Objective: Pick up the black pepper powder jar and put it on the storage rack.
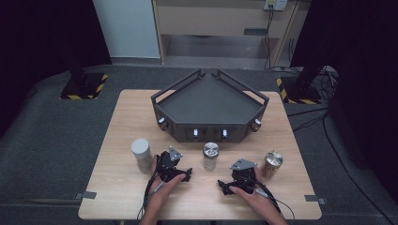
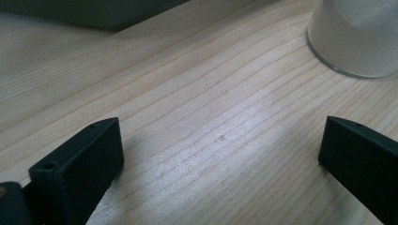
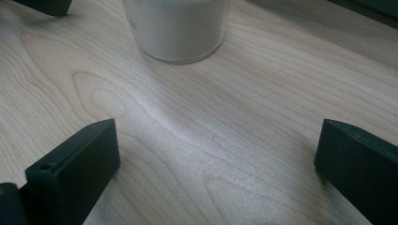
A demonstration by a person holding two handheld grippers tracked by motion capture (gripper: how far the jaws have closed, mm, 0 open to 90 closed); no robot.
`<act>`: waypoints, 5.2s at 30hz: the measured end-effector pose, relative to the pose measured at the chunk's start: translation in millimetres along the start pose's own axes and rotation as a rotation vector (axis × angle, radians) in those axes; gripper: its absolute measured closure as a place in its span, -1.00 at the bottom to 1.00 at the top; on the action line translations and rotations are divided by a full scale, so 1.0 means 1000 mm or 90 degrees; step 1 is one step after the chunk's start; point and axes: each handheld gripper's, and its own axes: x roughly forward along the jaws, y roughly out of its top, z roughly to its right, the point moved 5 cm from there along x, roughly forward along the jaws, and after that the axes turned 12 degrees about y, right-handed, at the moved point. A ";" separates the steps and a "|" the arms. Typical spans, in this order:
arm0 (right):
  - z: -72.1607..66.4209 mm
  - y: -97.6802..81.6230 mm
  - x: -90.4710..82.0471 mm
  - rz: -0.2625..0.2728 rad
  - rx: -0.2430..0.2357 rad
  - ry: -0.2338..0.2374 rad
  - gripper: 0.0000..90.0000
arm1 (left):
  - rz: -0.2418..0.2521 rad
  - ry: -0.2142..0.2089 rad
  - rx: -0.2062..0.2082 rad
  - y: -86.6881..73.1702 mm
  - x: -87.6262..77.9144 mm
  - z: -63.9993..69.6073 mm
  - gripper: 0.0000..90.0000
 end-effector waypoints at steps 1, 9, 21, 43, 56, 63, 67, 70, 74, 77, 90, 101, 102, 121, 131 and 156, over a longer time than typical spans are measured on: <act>0.000 0.000 0.000 0.000 0.000 0.000 -0.99 | 0.000 0.000 0.000 0.000 0.000 0.000 -1.00; 0.000 0.000 0.000 0.000 0.000 0.000 -0.99 | 0.000 0.000 0.000 0.000 0.000 0.000 -1.00; 0.000 0.000 0.000 0.001 0.001 -0.001 -0.99 | 0.000 0.002 -0.001 0.000 0.000 0.001 -1.00; 0.000 0.000 0.000 0.001 0.000 -0.001 -0.99 | 0.016 -0.006 0.007 0.013 -0.028 0.003 -0.96; -0.001 0.000 0.000 0.001 0.001 -0.002 -0.99 | 0.034 -0.007 0.015 0.026 -0.049 0.000 -0.95; -0.001 0.000 0.000 0.001 0.003 -0.004 -0.99 | 0.036 -0.006 0.023 0.032 -0.058 -0.003 -0.95; -0.001 0.000 0.000 0.001 0.003 -0.004 -0.99 | 0.040 -0.006 0.027 0.036 -0.063 -0.004 -0.95; -0.001 0.000 0.000 0.001 0.003 -0.004 -0.99 | 0.045 -0.008 0.029 0.039 -0.067 -0.005 -0.95; -0.001 -0.001 0.000 0.002 0.003 -0.004 -0.99 | 0.051 -0.008 0.030 0.042 -0.072 -0.008 -0.95; -0.002 -0.001 0.000 0.002 0.005 -0.006 -0.99 | 0.054 -0.006 0.030 0.045 -0.076 -0.011 -0.95; -0.003 -0.001 0.000 0.002 0.006 -0.008 -0.99 | 0.065 0.004 0.040 0.060 -0.091 -0.022 -0.95; -0.003 -0.001 0.000 0.003 0.007 -0.009 -0.99 | 0.088 0.019 0.032 0.071 -0.107 -0.036 -0.95; -0.003 -0.001 0.000 0.003 0.007 -0.010 -0.99 | 0.089 0.021 0.031 0.072 -0.109 -0.037 -0.95; -0.004 -0.001 0.000 0.003 0.009 -0.012 -0.98 | 0.106 0.041 0.030 0.085 -0.128 -0.057 -0.96; -0.004 -0.001 0.000 0.003 0.009 -0.012 -0.98 | 0.114 0.058 0.013 0.077 -0.131 -0.074 -0.96; -0.004 -0.001 0.000 0.003 0.009 -0.011 -0.98 | 0.108 0.095 -0.018 0.028 -0.120 -0.100 -0.97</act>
